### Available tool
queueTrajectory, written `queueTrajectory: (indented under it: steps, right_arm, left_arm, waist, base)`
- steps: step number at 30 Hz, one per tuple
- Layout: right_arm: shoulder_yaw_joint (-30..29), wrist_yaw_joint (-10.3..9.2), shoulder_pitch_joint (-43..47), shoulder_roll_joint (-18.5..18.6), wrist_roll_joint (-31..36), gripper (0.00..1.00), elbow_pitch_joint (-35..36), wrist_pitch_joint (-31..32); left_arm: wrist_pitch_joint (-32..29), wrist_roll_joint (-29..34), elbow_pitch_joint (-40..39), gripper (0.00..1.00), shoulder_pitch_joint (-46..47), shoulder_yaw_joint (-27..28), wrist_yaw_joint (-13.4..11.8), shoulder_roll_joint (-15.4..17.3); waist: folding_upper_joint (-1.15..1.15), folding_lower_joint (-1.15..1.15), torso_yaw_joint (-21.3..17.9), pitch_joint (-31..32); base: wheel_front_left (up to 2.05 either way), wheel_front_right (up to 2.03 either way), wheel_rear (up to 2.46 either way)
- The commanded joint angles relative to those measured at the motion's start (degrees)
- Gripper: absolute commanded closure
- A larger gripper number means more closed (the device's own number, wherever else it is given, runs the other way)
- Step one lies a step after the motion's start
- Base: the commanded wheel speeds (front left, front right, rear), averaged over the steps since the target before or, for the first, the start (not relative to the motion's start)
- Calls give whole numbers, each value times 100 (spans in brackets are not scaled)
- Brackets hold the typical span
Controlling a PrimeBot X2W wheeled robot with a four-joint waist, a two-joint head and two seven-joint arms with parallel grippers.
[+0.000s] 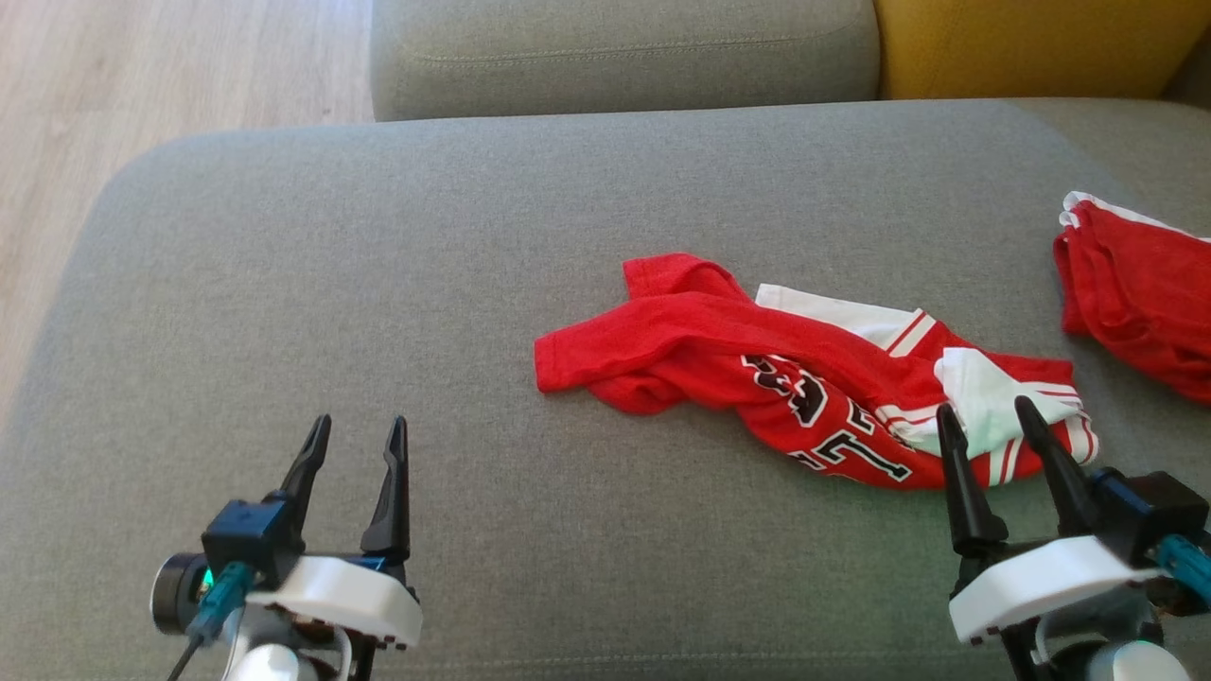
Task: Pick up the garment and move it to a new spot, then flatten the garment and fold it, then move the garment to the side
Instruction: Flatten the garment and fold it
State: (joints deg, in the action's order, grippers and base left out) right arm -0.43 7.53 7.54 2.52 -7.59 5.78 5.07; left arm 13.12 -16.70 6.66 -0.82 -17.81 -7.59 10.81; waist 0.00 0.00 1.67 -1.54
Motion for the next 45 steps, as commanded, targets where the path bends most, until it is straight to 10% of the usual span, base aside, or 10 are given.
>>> queueTrajectory:
  steps: [1, 11, 20, 36, 38, 39, 45]
  right_arm:
    - [143, -4, -171, 36, -33, 0, 240, 13]
    - [153, -4, -227, 36, -117, 0, 256, -21]
    - [226, -4, -459, 36, -143, 0, 292, -42]
    - [240, -4, -895, 36, -378, 0, 34, -250]
    - [147, -4, -901, 36, -378, 0, 1, -273]
    - [92, -4, -903, 36, -379, 0, -15, -284]
    - [-254, -4, -938, 36, -343, 0, -115, -286]
  left_arm:
    - [-2, 31, -223, 0, 226, 185, -31, 110]
    - [-86, 35, -207, 0, 322, 97, -28, 137]
    - [-424, -69, 199, 0, 1321, -325, 534, -46]
    - [-930, -740, 3617, 0, 3213, -490, 1339, -430]
    - [-891, -756, 3830, 88, 3295, -533, 1370, -446]
    - [-863, -746, 3910, 100, 3325, -571, 1384, -452]
    - [-548, -561, 4127, 100, 3399, -843, 1410, -478]
  waist:
    - [0, 0, 3, -4]
    - [0, 0, 16, -79]
    - [0, 0, -93, -517]
    - [0, 0, -788, -1371]
    - [0, 0, -806, -1405]
    - [0, 0, -808, -1415]
    - [0, 0, -735, -1390]
  base:
    - [0, 0, 0]
    - [0, 0, 0]
    - [0, 0, 0]
    - [0, 0, 0]
    - [0, 0, 0]
    - [0, 0, 0]
    - [0, 0, 0]
